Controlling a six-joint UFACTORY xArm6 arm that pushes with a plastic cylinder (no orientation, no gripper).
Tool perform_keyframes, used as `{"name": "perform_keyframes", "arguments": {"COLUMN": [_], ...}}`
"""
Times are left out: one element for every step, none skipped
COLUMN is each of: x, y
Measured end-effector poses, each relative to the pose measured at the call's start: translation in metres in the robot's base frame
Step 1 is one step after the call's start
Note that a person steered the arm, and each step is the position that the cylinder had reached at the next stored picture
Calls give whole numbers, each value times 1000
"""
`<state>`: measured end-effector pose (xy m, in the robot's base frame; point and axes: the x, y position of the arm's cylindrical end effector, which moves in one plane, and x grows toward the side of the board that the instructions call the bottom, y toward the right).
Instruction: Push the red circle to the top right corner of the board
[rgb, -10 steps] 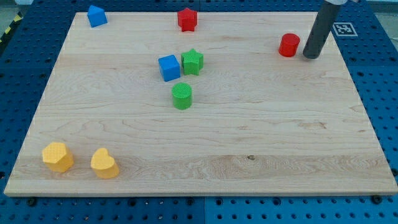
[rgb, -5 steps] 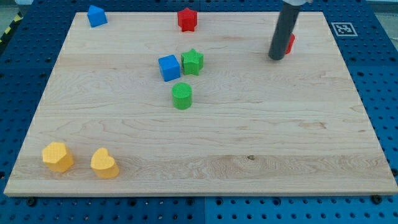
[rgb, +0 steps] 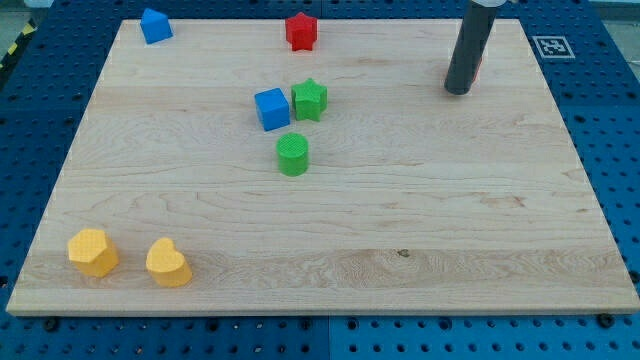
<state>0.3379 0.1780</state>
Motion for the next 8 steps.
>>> {"name": "perform_keyframes", "arguments": {"x": [-11, -22, -32, -45, -51, -60, -60, -60], "y": [6, 16, 34, 38, 38, 38, 29, -3]}}
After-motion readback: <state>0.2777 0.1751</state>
